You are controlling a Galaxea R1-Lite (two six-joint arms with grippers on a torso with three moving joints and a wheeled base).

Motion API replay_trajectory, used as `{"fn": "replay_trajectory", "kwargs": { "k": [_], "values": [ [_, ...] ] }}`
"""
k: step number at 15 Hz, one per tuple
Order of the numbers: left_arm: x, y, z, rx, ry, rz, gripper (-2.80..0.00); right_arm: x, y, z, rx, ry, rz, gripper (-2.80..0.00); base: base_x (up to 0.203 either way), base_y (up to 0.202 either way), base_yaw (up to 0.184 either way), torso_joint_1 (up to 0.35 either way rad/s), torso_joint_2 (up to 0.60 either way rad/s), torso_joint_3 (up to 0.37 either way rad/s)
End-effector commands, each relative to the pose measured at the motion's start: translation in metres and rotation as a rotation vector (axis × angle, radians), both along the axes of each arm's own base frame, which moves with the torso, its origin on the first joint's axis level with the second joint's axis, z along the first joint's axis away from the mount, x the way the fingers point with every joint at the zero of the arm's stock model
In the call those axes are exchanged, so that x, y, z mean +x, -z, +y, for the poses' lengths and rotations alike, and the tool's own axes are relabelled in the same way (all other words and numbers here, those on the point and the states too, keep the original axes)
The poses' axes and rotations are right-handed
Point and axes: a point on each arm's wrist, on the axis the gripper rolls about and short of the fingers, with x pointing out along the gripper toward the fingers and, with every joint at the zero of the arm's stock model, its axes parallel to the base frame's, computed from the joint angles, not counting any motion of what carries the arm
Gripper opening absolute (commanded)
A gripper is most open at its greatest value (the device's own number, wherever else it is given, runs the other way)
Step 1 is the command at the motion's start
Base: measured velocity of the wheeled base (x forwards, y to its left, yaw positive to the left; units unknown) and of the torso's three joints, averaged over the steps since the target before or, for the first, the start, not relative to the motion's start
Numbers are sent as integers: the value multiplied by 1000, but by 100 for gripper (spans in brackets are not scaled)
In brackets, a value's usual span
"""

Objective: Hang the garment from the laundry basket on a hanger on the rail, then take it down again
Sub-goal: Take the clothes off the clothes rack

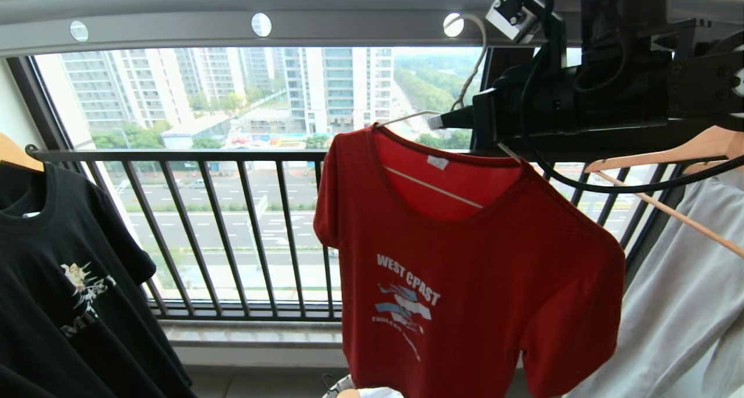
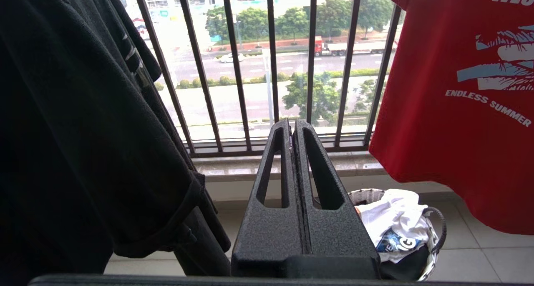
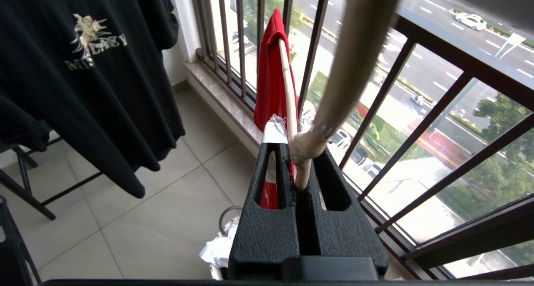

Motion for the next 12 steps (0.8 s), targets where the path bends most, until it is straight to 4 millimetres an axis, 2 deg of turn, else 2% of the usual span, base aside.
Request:
{"fn": "replay_trajectory", "kwargs": {
  "k": [1, 9, 12],
  "values": [
    [0, 0, 0, 0, 0, 0, -280, -11, -12, -5, 15, -4, -31, -280, 0, 0, 0, 0, 0, 0],
    [0, 0, 0, 0, 0, 0, -280, -35, -25, -13, -5, -9, -80, -280, 0, 0, 0, 0, 0, 0],
    [0, 0, 0, 0, 0, 0, -280, -50, -28, -13, -10, -20, -71, -280, 0, 0, 0, 0, 0, 0]
  ]
}}
